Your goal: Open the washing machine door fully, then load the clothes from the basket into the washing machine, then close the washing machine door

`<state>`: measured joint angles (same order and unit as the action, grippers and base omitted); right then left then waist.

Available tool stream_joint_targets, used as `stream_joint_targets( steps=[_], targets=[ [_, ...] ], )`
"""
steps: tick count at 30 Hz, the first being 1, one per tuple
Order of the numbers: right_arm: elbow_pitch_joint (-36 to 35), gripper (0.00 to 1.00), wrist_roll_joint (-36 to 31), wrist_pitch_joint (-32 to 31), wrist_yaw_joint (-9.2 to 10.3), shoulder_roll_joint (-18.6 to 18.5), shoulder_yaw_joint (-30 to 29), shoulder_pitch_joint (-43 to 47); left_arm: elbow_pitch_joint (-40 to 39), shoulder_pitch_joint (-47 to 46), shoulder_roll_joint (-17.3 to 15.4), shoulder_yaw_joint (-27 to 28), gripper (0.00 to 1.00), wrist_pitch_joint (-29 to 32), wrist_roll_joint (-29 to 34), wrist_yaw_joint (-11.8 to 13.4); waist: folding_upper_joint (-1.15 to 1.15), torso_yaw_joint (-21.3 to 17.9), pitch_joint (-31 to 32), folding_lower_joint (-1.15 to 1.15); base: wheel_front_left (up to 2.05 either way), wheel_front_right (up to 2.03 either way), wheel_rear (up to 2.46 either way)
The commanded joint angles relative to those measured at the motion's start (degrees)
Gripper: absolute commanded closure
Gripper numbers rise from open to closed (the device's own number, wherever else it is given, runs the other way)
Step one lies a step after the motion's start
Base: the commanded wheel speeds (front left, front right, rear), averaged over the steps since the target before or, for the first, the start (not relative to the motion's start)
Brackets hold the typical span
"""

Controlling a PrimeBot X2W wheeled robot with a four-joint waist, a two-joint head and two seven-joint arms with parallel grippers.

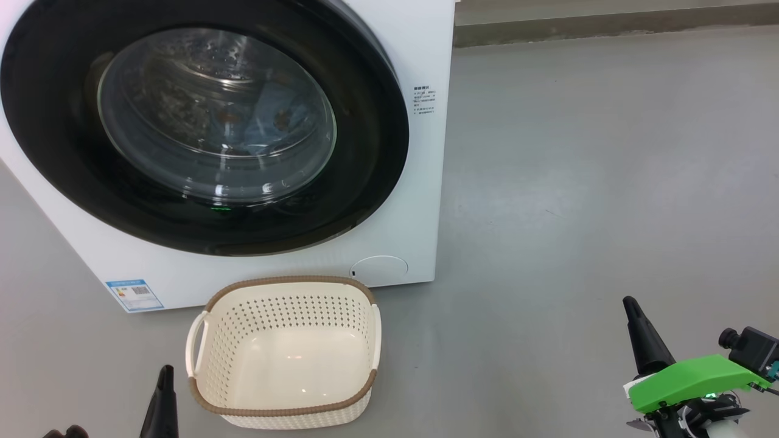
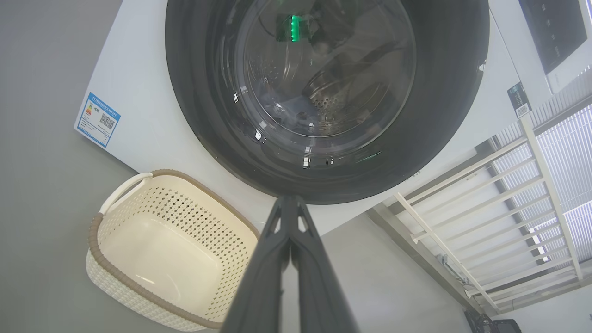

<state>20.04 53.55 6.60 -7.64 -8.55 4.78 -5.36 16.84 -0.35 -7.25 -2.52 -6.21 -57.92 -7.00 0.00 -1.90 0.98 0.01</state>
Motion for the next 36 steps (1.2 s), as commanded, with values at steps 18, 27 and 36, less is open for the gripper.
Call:
stream_joint_targets(
  steps=[18,27,36],
  targets=[
    [-2.6,1.0,9.7,-3.2,0.08,1.1,-3.1,-1.5,-1.8,-3.7,0.8,3.1,1.0,3.1,-8.6,-0.2,0.0,0.5,-0.3,-0.01,0.0,0.0,0.0],
    [-3.1,1.0,14.1,-4.7,0.09,1.8,-4.3,-1.5,-1.9,-4.1,1.4,4.1,1.0,4.6,-12.6,-0.3,0.0,0.7,-0.4,-0.01,0.0,0.0,0.0],
    [-3.5,1.0,18.1,-6.1,0.1,2.4,-5.5,-1.4,-2.0,-4.4,1.9,4.9,1.0,5.9,-16.1,-0.3,0.0,0.9,-0.5,-0.01,0.0,0.0,0.0]
  ],
)
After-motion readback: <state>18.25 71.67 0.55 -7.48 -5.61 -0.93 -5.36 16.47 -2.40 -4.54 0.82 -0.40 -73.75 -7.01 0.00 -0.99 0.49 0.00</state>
